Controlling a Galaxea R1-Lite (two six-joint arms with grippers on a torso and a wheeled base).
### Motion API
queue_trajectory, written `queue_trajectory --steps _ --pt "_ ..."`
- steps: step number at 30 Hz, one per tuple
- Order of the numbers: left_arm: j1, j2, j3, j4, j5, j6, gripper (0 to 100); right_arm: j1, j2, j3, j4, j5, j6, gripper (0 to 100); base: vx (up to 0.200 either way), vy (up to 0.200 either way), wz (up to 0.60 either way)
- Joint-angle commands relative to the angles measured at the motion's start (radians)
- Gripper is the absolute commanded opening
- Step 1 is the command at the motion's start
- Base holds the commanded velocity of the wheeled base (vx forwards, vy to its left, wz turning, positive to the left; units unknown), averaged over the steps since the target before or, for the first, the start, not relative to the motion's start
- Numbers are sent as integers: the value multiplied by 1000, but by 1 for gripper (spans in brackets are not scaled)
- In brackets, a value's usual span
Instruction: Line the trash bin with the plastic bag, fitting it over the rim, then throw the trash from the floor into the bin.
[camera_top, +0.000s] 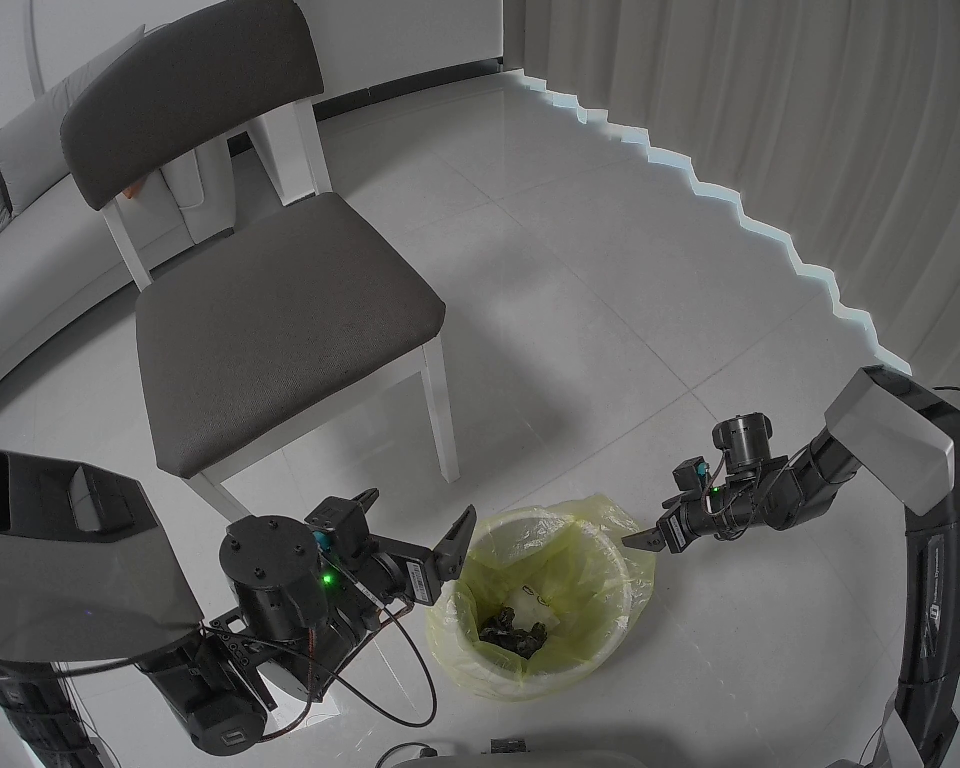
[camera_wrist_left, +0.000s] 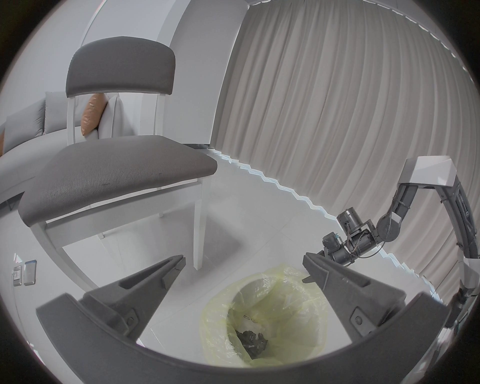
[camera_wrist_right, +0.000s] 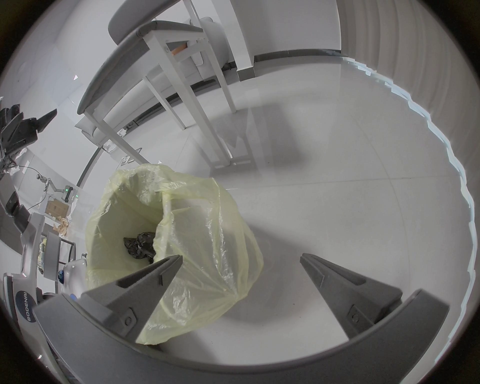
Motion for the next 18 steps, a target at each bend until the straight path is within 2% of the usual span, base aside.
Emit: queue_trajectory --steps 1,5,6,10,12,13,18 --pt "29 -50 7 -18 -4 0 100 6 109 -146 94 -3 -8 100 0 0 0" --pt "35 -58 12 -18 -8 0 100 8 131 -196 135 -3 -16 100 0 0 0" --pt "52 -58 20 -18 -30 0 100 18 189 -332 270 -4 -37 100 0 0 0" --pt "60 -27 17 -18 -42 1 100 24 252 -505 471 -12 -89 100 0 0 0" --pt "60 -22 15 -18 -42 1 100 24 264 -538 503 -16 -97 100 0 0 0" --pt "60 -13 9 -18 -47 1 100 24 292 -620 582 -52 -102 100 0 0 0" --pt "81 34 -8 -18 -76 1 100 27 306 -670 617 -65 -109 100 0 0 0"
